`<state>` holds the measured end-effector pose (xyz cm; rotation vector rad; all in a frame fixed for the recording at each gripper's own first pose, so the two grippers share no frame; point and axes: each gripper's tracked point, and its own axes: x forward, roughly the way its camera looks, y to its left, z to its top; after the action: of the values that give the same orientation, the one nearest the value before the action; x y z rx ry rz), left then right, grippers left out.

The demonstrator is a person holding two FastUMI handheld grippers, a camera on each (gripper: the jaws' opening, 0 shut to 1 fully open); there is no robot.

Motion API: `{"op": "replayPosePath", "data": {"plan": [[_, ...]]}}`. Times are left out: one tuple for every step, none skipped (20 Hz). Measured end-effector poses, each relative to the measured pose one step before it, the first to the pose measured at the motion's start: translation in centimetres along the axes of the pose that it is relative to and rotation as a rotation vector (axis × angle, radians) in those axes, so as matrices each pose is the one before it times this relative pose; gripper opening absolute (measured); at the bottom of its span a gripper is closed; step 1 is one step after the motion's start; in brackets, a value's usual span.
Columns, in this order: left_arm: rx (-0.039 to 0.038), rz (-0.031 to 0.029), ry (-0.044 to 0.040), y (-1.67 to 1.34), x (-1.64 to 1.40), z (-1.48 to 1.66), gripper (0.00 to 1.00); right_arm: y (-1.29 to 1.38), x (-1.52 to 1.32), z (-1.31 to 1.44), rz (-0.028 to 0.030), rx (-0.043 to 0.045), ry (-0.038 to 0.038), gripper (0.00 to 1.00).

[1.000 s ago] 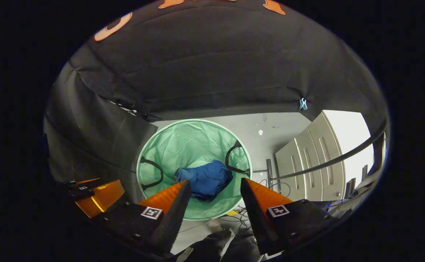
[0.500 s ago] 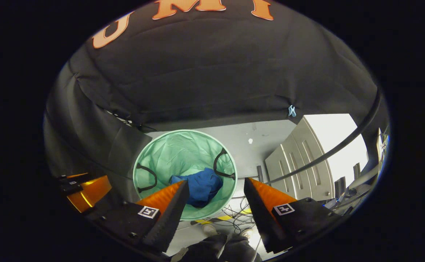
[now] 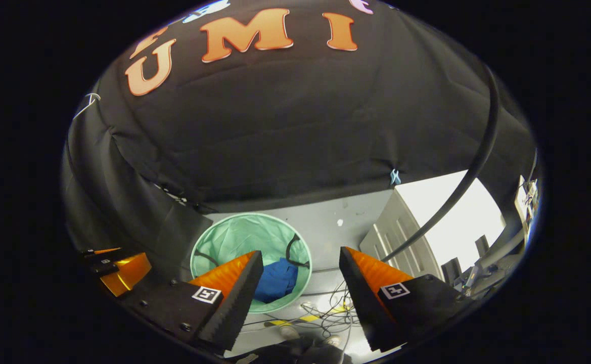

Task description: Grasp the clothes on the hanger with both hands and then place them into the laundry hamper below.

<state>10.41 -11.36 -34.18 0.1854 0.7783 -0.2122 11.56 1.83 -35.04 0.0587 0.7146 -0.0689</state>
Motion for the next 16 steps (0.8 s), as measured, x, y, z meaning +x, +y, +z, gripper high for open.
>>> {"op": "replayPosePath", "data": {"plan": [[0.00798, 0.0094, -0.02768, -0.024, -0.7, 1.064, 0.97, -0.548, -0.627, 1.055, -0.00135, -0.00402, -0.0268, 0.99], [0.00494, 0.01273, -0.03516, 0.225, -0.478, 1.228, 0.97, -0.536, -0.518, 0.946, 0.0017, -0.00396, -0.02174, 0.99], [-0.0007, 0.00822, -0.02756, -0.301, -0.104, 0.926, 0.97, -0.358, -0.848, 1.127, 0.00549, -0.00197, -0.02003, 0.99], [-0.00837, 0.00689, -0.02206, -0.573, -0.66, 0.808, 0.97, -0.382, -0.83, 1.044, 0.00876, 0.00297, -0.013, 0.99], [-0.01507, 0.0014, -0.02136, -0.468, -0.86, 1.076, 0.97, -0.09, -0.955, 1.094, 0.0131, 0.00359, -0.01096, 0.99], [-0.01452, -0.00008, -0.02192, -0.407, -1.027, 1.091, 0.98, -0.292, -0.911, 1.104, 0.00492, -0.0099, -0.01837, 0.99], [-0.00771, 0.00719, -0.02652, -0.337, -0.84, 1.078, 0.97, -0.629, -0.859, 1.438, 0.00114, -0.02373, -0.02616, 0.99], [0.00159, 0.00636, -0.03115, -0.21, -1.012, 1.043, 0.97, -0.701, -0.869, 1.319, -0.00504, -0.03789, -0.02725, 0.99], [0.00372, 0.00196, -0.03447, -0.27, -1.007, 1.083, 0.97, -0.402, -1.101, 1.256, 0.00339, -0.02395, -0.02748, 0.99], [-0.00029, -0.00029, -0.02461, -0.565, -1.093, 0.844, 0.97, -0.08, -0.996, 1.183, 0.01303, -0.00517, -0.02687, 0.99], [-0.00749, -0.0032, -0.02052, -0.741, -0.895, 0.784, 0.97, 0.13, -0.893, 0.907, 0.01599, 0.00028, -0.02555, 0.99], [-0.01217, -0.00612, -0.01547, -0.801, -1.228, 0.604, 0.96, 0.088, -1.01, 0.991, 0.02379, 0.008, -0.01917, 0.99], [-0.00708, 0.00175, -0.01958, -0.5, -0.931, 1.008, 0.96, 0.075, -0.914, 0.882, 0.02347, 0.01469, -0.00857, 0.99], [-0.00192, 0.00678, -0.02368, -0.093, -0.794, 1.082, 0.97, -0.141, -1.036, 0.918, 0.01179, -0.00279, -0.01277, 0.99], [-0.00033, 0.00291, -0.02504, -0.293, -0.937, 1.324, 0.96, -0.778, -0.999, 1.308, 0.00358, -0.02014, -0.02431, 0.98], [-0.00409, -0.00257, -0.02632, -0.49, -0.825, 1.345, 0.96, -0.644, -0.809, 1.547, 0.00216, -0.02755, -0.03003, 0.99]]}}
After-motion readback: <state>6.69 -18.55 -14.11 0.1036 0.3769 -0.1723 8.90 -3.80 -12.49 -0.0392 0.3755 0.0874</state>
